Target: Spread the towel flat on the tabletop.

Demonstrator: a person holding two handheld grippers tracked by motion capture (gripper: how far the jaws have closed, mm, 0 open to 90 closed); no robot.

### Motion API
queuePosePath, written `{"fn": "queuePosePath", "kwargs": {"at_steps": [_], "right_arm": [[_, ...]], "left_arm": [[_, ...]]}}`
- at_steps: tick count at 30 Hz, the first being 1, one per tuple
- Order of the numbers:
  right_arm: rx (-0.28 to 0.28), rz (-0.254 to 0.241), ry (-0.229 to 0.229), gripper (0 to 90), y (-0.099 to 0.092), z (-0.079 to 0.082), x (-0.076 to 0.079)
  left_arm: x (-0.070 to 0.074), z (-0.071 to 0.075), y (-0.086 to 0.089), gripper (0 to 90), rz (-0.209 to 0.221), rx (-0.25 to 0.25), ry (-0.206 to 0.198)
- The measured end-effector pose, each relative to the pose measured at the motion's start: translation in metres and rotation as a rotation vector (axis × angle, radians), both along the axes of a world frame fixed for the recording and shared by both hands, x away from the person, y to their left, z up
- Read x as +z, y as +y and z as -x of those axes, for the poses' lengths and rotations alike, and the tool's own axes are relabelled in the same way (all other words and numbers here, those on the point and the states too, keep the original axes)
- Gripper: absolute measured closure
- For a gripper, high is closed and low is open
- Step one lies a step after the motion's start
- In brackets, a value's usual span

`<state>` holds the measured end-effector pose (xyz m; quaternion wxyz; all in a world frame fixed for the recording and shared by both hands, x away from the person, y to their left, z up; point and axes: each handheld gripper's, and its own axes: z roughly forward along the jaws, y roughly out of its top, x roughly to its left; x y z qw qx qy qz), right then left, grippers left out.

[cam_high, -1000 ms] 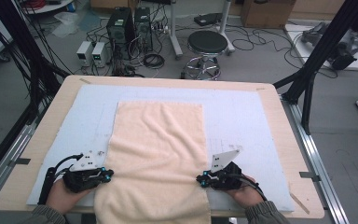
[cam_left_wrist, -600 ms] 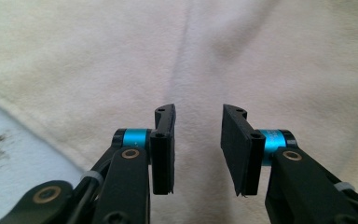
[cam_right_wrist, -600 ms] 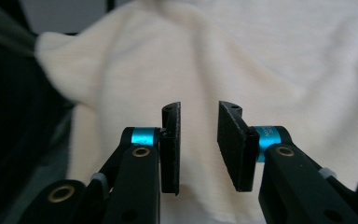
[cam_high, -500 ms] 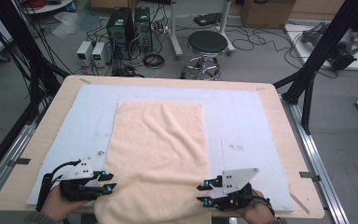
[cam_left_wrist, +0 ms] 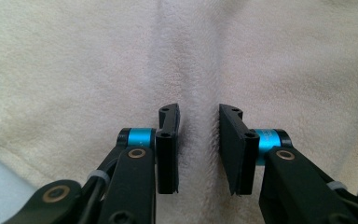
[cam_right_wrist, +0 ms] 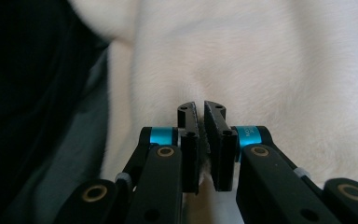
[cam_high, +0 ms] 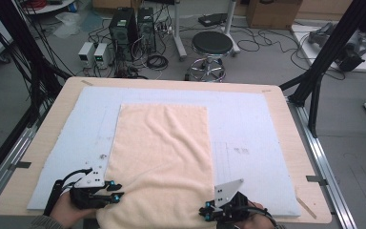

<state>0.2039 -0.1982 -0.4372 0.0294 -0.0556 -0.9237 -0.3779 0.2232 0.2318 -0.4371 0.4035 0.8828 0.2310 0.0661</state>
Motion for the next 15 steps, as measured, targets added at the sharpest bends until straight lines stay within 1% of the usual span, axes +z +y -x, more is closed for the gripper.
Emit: {"fn": "queuePosePath", "kwargs": {"at_steps": [1,2,4,5,6,7,8,9,10,12,13,14,15], "right_arm": [[0.031,-0.005,0.012,81.9,0.001,0.003,0.001],[0.036,-0.019,-0.003,79.8,0.001,0.003,0.003],[0.013,-0.100,-0.004,74.9,0.000,-0.002,0.013],[-0.005,-0.139,-0.004,70.6,-0.001,-0.006,0.018],[-0.034,-0.151,-0.032,66.7,-0.001,-0.012,0.023],[-0.070,-0.151,-0.061,66.5,-0.001,-0.018,0.027],[-0.091,-0.142,-0.081,65.9,0.000,-0.026,0.029],[-0.114,-0.127,-0.105,65.1,0.001,-0.034,0.030],[-0.141,-0.110,-0.131,65.1,0.001,-0.045,0.029],[-0.198,-0.106,-0.132,64.1,-0.001,-0.063,0.025],[-0.227,-0.104,-0.126,64.2,-0.002,-0.071,0.023],[-0.251,-0.114,-0.109,64.2,-0.004,-0.078,0.021],[-0.277,-0.111,-0.114,64.0,-0.005,-0.085,0.020]], "left_arm": [[0.000,0.000,0.000,68.3,0.002,0.002,-0.002],[0.002,-0.001,0.002,67.7,0.005,0.003,0.000],[0.004,-0.003,0.003,66.3,0.022,0.017,-0.007],[0.005,-0.004,0.004,65.6,0.026,0.020,-0.014],[0.007,-0.005,0.005,65.1,0.033,0.026,-0.020],[0.008,-0.006,0.005,64.2,0.036,0.026,-0.025],[0.009,-0.007,0.005,63.7,0.040,0.030,-0.029],[0.009,-0.008,0.004,63.5,0.042,0.026,-0.035],[0.009,-0.010,0.003,63.4,0.043,0.024,-0.036],[0.009,-0.013,0.001,62.7,0.050,0.022,-0.033],[0.009,-0.014,-0.001,62.2,0.050,0.022,-0.033],[0.009,-0.016,-0.002,61.2,0.049,0.021,-0.031],[0.009,-0.018,-0.004,60.2,0.051,0.026,-0.034]]}}
